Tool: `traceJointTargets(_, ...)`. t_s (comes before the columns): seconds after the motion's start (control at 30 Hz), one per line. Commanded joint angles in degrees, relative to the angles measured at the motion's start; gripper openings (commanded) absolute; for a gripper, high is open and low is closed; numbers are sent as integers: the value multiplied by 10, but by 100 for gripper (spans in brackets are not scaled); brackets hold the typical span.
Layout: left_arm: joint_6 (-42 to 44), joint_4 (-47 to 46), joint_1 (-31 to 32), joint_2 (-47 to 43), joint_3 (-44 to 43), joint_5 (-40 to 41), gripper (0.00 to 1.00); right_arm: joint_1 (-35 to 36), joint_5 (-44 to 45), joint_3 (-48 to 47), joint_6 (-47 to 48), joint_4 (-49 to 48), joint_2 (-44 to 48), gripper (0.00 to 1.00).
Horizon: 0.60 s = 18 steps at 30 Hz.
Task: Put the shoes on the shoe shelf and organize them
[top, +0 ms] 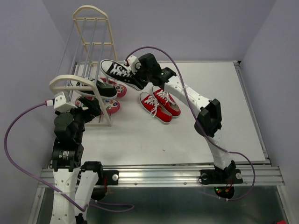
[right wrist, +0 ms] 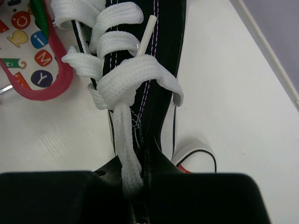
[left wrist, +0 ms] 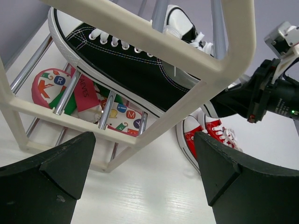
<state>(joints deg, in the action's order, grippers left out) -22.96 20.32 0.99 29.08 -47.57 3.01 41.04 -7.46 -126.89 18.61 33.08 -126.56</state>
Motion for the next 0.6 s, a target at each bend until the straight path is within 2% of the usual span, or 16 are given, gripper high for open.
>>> traceJointTargets(0.0,11,-31,-3,1,3,-9,99,28,32,-114,4,-35,-10,1)
traceJointTargets(0.03,10,-30,-3,0,5,-5,99,37,39,-141,-1,-53,-24,1)
traceJointTargets(0.23,5,-32,-3,-5,10,-15,99,67,107,-158,7,-158,-47,1)
traceJointTargets(0.5,8,-31,-4,-10,11,-8,99,114,140,-158,98,-246,-84,6)
traceJointTargets(0.57,9,-30,-5,-10,11,-9,99,126,179,-165,107,-287,-97,6)
